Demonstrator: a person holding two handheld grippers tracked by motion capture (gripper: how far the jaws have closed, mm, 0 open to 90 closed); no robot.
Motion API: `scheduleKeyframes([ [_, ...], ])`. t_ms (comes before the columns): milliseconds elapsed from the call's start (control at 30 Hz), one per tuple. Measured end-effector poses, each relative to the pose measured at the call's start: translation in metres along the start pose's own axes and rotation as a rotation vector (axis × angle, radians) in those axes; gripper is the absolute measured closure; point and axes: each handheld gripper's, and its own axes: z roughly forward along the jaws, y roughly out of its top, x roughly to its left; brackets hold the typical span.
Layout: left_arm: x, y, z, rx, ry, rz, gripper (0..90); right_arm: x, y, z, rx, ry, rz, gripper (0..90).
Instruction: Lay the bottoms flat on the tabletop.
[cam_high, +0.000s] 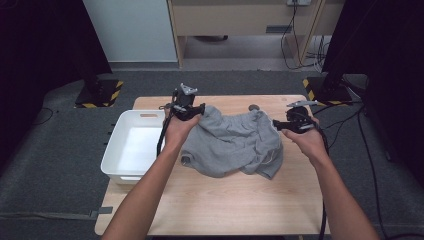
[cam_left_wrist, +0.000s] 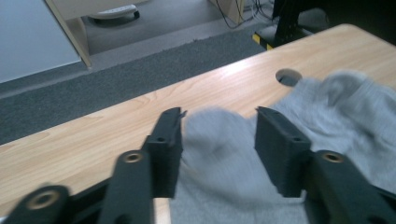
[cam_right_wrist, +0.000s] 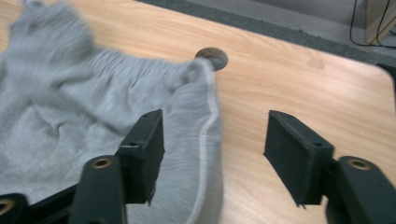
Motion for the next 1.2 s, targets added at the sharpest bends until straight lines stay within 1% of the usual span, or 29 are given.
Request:
scheduleKeyframes([
  [67,-0.001,-0.003,-0.001,0.008,-0.006,-0.003,44.1,0.002,-0.003,-0.001,0.002,0.007,0.001,35.2],
  [167,-0.004,-0.009,-0.003,0.021,-0.008,0.013,42.2,0.006,-0.007,-0.006,-0.006,0.019,-0.007,32.9],
  [233,-0.005,-0.014,-0.004,0.03,-0.022,0.015,41.1,0.008,-0.009,-0.009,-0.015,0.028,-0.01,30.0],
  [300,-0.006,-0.02,-0.005,0.046,-0.03,0.03,38.8,0.011,-0.009,-0.013,-0.029,0.033,-0.012,27.2],
  [333,-0.007,-0.022,-0.005,0.048,-0.034,0.031,37.4,0.013,-0.01,-0.015,-0.033,0.037,-0.008,25.7],
  [400,-0.009,-0.027,-0.008,0.05,-0.058,0.031,34.6,0.015,-0.011,-0.018,-0.039,0.04,-0.018,23.2],
  [433,-0.011,-0.03,-0.009,0.054,-0.059,0.038,33.0,0.017,-0.012,-0.02,-0.04,0.046,-0.017,22.6],
  [500,-0.013,-0.034,-0.012,0.054,-0.06,0.032,27.5,0.019,-0.014,-0.023,-0.038,0.056,-0.018,19.8],
  [533,-0.015,-0.036,-0.013,0.049,-0.067,0.019,25.6,0.02,-0.016,-0.023,-0.038,0.064,-0.021,18.8],
  [567,-0.016,-0.038,-0.015,0.048,-0.074,0.016,24.3,0.021,-0.017,-0.024,-0.037,0.069,-0.023,18.8],
  [600,-0.018,-0.04,-0.016,0.048,-0.082,0.027,23.2,0.023,-0.019,-0.025,-0.035,0.071,-0.021,19.3],
  [667,-0.022,-0.045,-0.018,0.051,-0.098,0.043,20.3,0.026,-0.024,-0.027,-0.037,0.08,-0.023,23.6],
  [733,-0.027,-0.051,-0.021,0.046,-0.107,0.056,18.8,0.03,-0.031,-0.029,-0.035,0.085,-0.042,27.5],
  [900,-0.037,-0.064,-0.024,0.038,-0.128,0.054,17.6,0.037,-0.049,-0.034,-0.053,0.106,-0.057,42.6],
  [967,-0.041,-0.068,-0.025,0.034,-0.139,0.053,17.6,0.04,-0.059,-0.035,-0.048,0.118,-0.077,47.1],
  [1033,-0.045,-0.074,-0.026,0.039,-0.133,0.067,18.0,0.042,-0.067,-0.035,-0.043,0.123,-0.088,50.2],
  [1067,-0.046,-0.076,-0.026,0.036,-0.119,0.071,18.8,0.043,-0.07,-0.035,-0.043,0.125,-0.084,52.1],
  [1100,-0.047,-0.08,-0.028,0.032,-0.096,0.067,20.5,0.042,-0.072,-0.036,-0.037,0.127,-0.082,53.3],
  [1133,-0.047,-0.083,-0.029,0.036,-0.091,0.053,21.6,0.042,-0.075,-0.036,-0.035,0.127,-0.088,55.6],
  [1200,-0.048,-0.09,-0.032,0.035,-0.092,0.034,22.5,0.042,-0.079,-0.039,-0.048,0.144,-0.075,61.8],
])
